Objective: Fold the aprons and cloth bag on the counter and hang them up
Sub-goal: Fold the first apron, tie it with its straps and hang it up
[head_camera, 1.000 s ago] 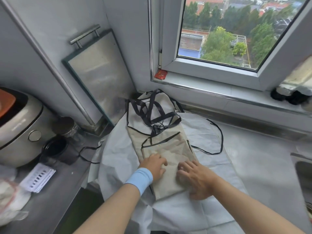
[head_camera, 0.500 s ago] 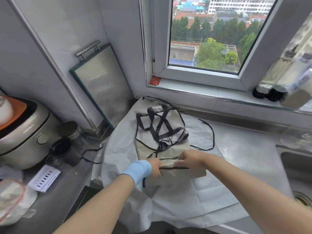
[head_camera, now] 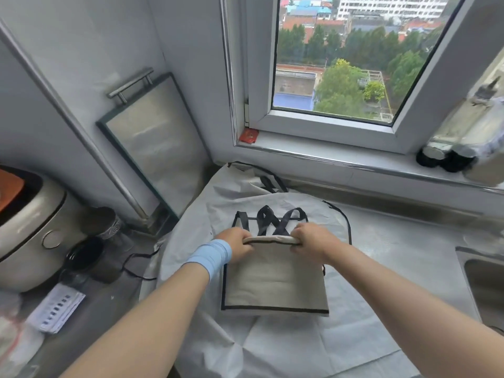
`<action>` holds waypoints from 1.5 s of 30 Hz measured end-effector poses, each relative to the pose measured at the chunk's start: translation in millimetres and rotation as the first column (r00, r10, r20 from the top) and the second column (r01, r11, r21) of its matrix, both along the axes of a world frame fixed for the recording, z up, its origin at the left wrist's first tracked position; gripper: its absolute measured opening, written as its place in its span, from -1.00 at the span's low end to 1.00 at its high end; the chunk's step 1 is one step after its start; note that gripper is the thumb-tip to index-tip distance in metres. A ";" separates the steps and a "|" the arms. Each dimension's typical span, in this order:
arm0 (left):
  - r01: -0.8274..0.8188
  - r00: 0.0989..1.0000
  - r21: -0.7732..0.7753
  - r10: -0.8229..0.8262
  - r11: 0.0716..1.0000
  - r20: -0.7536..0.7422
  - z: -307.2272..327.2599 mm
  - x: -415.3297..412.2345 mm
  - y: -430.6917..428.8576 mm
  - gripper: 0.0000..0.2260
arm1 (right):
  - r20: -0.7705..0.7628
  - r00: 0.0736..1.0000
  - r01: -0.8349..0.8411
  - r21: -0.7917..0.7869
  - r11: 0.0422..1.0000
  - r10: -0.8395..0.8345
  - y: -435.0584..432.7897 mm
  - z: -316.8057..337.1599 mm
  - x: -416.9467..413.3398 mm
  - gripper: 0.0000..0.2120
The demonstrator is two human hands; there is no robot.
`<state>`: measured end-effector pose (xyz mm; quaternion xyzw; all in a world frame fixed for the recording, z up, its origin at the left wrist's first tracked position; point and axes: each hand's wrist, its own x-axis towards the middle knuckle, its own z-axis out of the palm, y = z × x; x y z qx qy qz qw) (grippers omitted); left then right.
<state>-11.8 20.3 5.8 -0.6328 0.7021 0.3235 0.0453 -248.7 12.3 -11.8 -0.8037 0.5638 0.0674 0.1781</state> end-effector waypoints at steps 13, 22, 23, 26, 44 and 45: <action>-0.005 0.990 -0.220 0.036 0.976 0.136 -84.7 -5.9 -99.0 -0.87 | 0.067 0.985 0.159 -0.015 0.987 -0.158 -91.9 -80.4 -0.4 -0.76; 0.275 0.944 -0.316 -0.193 0.908 0.268 -100.3 -48.8 -60.1 -0.58 | -0.190 0.959 0.157 -0.269 0.950 -0.212 -95.9 -86.4 17.1 -0.75; 0.292 0.937 -0.222 -0.232 0.930 0.261 -105.2 -53.4 -52.0 -0.53 | -0.244 0.947 0.119 -0.342 0.932 -0.210 -89.9 -82.1 22.3 -0.76; 0.233 0.939 -0.117 -0.192 0.965 0.284 -120.6 -60.3 -36.4 -0.44 | -0.167 0.975 0.055 -0.459 0.887 -0.147 -61.6 -86.4 41.7 -0.71; 0.409 0.861 -0.225 -0.293 0.884 0.415 -100.4 1.6 25.2 -0.54 | -0.137 0.981 -0.173 -0.262 0.949 0.141 36.8 -103.9 23.4 -0.57; 0.430 0.866 -0.223 -0.331 0.875 0.374 -96.0 -3.8 27.5 -0.58 | -0.106 0.973 -0.228 -0.255 0.940 0.207 41.3 -99.3 23.1 -0.64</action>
